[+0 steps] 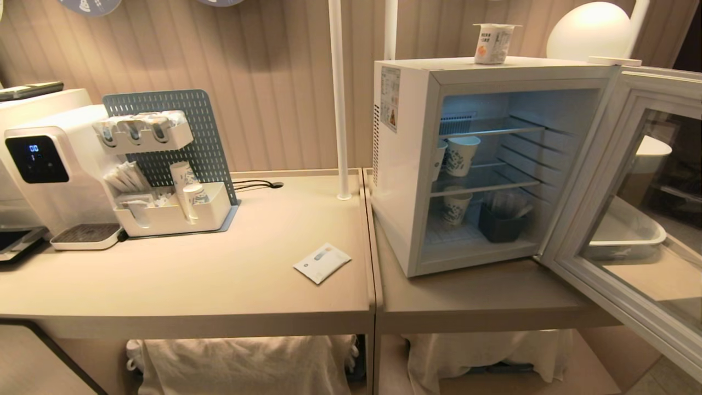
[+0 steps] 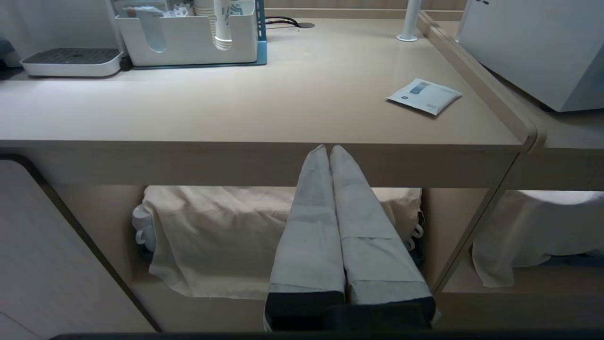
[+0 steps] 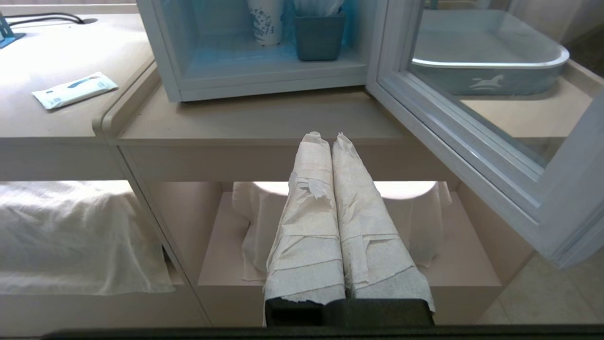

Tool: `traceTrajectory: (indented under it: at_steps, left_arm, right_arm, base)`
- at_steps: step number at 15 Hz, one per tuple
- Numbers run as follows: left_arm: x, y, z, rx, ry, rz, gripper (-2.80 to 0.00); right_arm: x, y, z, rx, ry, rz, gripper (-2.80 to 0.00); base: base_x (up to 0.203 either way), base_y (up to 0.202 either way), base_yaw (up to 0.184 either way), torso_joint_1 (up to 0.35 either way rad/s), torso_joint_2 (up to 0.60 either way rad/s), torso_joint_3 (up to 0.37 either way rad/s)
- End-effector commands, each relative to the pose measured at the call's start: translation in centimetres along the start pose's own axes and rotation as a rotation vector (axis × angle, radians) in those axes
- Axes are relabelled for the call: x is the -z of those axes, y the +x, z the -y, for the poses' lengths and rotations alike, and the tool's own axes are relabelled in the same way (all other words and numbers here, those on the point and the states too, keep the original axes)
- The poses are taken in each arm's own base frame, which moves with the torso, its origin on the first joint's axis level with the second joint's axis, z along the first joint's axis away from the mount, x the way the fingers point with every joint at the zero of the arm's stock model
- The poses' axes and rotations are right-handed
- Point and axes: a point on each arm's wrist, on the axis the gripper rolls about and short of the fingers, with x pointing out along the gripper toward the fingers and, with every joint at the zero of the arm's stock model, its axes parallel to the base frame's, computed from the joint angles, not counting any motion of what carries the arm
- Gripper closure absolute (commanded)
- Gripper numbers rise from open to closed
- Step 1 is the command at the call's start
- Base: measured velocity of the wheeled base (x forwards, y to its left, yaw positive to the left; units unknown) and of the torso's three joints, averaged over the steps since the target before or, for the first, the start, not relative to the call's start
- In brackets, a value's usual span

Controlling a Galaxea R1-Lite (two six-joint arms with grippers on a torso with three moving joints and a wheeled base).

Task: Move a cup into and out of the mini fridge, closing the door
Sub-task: Close the freezer door

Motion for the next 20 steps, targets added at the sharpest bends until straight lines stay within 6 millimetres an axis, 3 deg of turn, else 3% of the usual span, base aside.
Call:
traceTrajectory:
  at_steps: [1,8,20]
  left_arm:
    - [0.05,0.01,0.00,0.000,0.000,-0.001,0.00]
    - [0.05,0.01,0.00,0.000,0.000,-0.001,0.00]
    - [0.05,0.01,0.00,0.000,0.000,-0.001,0.00]
  right_arm:
    - [0.07,0.00,0.00,0.001,0.001,0.002,0.00]
    - [0.07,0.01,0.00,-0.001,0.007,0.001,0.00]
    - [0.07,0.01,-0.01,-0.002,0.006,0.001,0.00]
  base:
    - [0.000,0.000,0.000,0.000,0.00,0.000]
    - [0.000,-0.034,-0.001,0.001,0.00,0.002]
    - [0.000,-0.194,0.002,0.002,0.00,0.003]
